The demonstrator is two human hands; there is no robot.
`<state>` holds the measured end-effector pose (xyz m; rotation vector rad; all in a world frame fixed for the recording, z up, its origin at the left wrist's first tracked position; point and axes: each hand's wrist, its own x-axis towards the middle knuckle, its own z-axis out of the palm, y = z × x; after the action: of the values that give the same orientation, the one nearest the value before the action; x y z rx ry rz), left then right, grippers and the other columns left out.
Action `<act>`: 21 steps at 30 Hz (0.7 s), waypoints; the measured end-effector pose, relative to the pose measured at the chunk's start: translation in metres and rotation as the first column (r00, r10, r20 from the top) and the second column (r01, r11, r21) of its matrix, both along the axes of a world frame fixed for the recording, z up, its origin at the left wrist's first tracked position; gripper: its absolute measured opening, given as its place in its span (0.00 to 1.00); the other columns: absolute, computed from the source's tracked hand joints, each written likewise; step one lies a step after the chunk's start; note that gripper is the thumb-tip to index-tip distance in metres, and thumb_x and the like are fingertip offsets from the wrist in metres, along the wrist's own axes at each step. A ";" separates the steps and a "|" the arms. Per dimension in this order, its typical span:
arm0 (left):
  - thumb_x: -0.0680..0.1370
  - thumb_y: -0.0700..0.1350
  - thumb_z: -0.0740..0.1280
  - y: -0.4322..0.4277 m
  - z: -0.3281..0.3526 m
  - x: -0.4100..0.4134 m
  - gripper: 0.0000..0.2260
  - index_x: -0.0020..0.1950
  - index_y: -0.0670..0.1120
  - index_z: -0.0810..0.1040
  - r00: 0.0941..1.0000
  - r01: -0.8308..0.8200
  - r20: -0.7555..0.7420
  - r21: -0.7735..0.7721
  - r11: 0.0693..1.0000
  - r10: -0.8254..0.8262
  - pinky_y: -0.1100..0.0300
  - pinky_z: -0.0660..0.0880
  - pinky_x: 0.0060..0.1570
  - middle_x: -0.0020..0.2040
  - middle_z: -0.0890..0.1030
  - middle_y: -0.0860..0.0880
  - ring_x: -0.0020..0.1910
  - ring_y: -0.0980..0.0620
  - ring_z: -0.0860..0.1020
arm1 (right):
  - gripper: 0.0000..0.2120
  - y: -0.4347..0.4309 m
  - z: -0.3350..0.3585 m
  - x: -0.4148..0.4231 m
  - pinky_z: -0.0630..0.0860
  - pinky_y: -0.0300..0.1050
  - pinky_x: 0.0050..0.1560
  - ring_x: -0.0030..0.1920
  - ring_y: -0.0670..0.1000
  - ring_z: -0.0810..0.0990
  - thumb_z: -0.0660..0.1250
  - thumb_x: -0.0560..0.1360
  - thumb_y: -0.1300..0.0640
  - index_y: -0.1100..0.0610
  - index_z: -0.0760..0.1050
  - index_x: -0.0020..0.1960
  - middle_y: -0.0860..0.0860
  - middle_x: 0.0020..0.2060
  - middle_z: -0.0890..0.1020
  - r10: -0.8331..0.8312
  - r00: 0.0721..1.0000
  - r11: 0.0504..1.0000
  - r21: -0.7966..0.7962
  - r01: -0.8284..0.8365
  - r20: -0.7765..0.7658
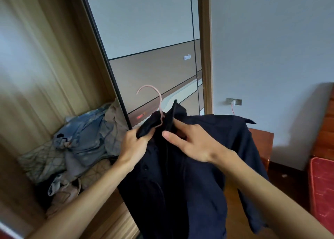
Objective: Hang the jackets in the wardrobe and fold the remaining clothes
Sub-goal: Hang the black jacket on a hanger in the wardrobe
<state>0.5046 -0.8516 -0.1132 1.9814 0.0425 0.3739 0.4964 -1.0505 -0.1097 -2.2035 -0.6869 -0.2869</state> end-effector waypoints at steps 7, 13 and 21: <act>0.78 0.45 0.71 0.025 0.026 0.014 0.07 0.49 0.59 0.83 0.975 0.035 0.221 -0.129 0.991 -0.005 0.74 0.72 0.45 0.41 0.85 0.64 0.45 0.67 0.81 | 0.36 -0.052 0.007 0.037 0.71 0.50 0.56 0.51 0.55 0.72 0.55 0.74 0.29 0.48 0.71 0.73 0.51 0.51 0.74 -0.256 0.824 0.896 -0.196 0.398 0.505; 0.79 0.45 0.71 0.046 0.054 0.026 0.09 0.46 0.61 0.83 0.949 0.010 0.314 0.015 1.000 -0.014 0.64 0.73 0.48 0.45 0.86 0.50 0.46 0.58 0.81 | 0.36 -0.038 0.016 0.053 0.66 0.43 0.35 0.31 0.45 0.65 0.51 0.74 0.25 0.60 0.66 0.36 0.46 0.28 0.67 -0.131 0.991 0.991 0.006 0.131 0.019; 0.73 0.72 0.56 0.082 0.076 0.049 0.37 0.73 0.49 0.69 0.972 -0.225 0.137 0.313 0.923 0.191 0.53 0.67 0.70 0.73 0.69 0.48 0.70 0.48 0.70 | 0.26 0.103 0.047 0.088 0.82 0.50 0.46 0.39 0.53 0.86 0.65 0.78 0.40 0.62 0.85 0.41 0.55 0.36 0.87 0.028 0.915 0.901 0.406 0.151 -0.402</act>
<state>0.5534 -0.7691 -0.0367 2.2896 0.1340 0.6578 0.5839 -0.9473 -0.0627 -1.7790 -0.2866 -0.0079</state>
